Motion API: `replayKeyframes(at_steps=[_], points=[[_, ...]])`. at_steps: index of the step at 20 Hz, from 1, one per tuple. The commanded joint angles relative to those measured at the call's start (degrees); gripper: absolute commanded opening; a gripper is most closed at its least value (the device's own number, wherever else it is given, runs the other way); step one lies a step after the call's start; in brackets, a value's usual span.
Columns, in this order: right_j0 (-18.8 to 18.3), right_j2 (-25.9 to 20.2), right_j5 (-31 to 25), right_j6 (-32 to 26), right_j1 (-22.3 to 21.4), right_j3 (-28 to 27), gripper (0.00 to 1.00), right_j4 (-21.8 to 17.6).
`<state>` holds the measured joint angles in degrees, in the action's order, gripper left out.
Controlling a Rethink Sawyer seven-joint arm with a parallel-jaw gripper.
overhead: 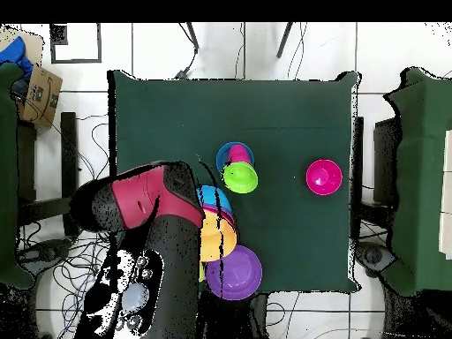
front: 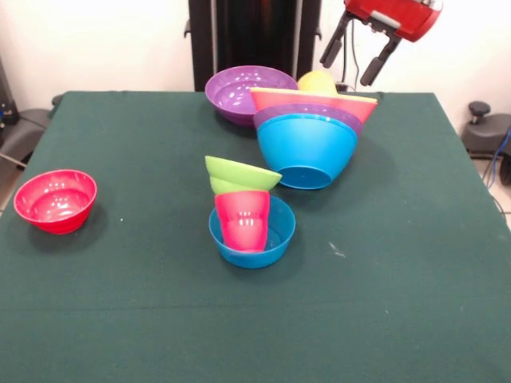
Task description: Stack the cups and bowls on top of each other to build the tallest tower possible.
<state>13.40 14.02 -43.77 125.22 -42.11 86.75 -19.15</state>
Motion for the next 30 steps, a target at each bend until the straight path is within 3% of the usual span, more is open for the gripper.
replayKeyframes(at_steps=[1,8,11,16,19,24,30], points=[[-0.2,-4.1,-3.0,2.5,-1.3,-2.0,1.0,1.6],[-6.6,-10.3,-15.3,-6.0,-4.6,-8.7,1.0,8.8],[-8.7,-12.4,-23.8,-7.1,-3.3,-15.9,1.0,10.8],[-11.6,-15.9,-31.3,-7.7,1.4,-25.8,1.0,11.8],[-12.9,-17.0,-32.1,-8.4,2.4,-28.0,1.0,11.9],[-14.5,-16.9,-30.7,-8.6,0.2,-25.8,1.0,11.3],[-16.0,-15.8,-20.0,-9.5,-1.9,-18.9,1.0,8.6]])
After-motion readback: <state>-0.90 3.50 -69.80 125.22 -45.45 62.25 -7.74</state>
